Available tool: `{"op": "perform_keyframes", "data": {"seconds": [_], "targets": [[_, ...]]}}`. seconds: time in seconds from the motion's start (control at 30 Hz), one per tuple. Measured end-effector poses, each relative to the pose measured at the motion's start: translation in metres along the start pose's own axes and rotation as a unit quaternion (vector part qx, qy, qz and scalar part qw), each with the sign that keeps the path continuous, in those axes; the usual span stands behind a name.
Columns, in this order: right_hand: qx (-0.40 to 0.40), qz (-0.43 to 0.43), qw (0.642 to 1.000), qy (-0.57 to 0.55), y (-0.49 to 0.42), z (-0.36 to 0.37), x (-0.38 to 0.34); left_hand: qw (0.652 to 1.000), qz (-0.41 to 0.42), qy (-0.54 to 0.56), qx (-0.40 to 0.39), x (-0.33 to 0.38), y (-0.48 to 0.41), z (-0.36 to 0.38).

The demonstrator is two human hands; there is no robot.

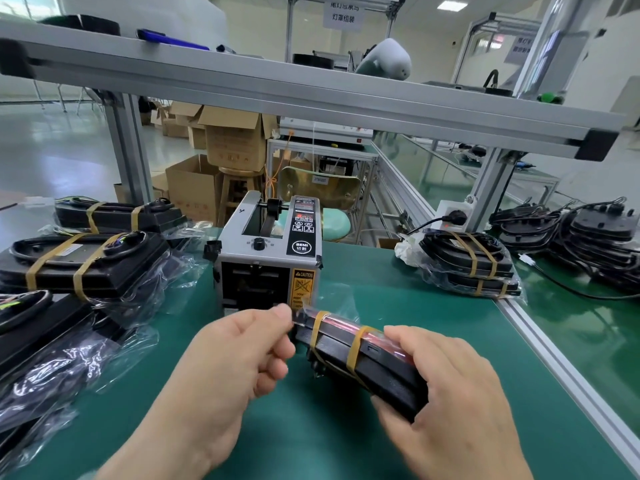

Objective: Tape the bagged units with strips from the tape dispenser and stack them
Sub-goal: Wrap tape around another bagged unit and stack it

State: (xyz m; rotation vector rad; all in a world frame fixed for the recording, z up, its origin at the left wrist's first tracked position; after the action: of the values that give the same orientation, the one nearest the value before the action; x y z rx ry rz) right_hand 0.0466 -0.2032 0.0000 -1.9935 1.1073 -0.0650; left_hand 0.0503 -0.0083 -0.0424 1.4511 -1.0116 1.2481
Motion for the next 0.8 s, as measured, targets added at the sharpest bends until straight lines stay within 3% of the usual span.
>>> {"op": "perform_keyframes", "data": {"seconds": [0.17, 0.23, 0.8], "targets": [[0.017, 0.000, 1.000, -0.011, 0.003, 0.006, -0.009, 0.974, 0.128, -0.177, 0.068, 0.008, 0.020, 0.011], [0.026, 0.006, 1.000, -0.014, 0.004, 0.008, -0.012, 0.967, 0.133, -0.208, 0.063, 0.008, 0.021, 0.019], [0.012, 0.030, 0.999, -0.026, 0.005, 0.012, -0.013, 0.963, 0.132, -0.232, 0.027, 0.003, 0.010, 0.033]]}}
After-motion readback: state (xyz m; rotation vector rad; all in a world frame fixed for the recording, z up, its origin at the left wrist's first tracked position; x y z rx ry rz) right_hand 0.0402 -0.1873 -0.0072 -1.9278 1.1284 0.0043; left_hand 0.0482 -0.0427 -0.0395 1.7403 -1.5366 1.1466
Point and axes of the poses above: each hand's wrist, its own y-axis away from the middle knuckle, its own z-axis out of the palm, x = y × z, the point moved 7 cm from there along -y, towards the middle knuckle, and after that the axes turned 14 degrees about -y, right-handed, at the moved point
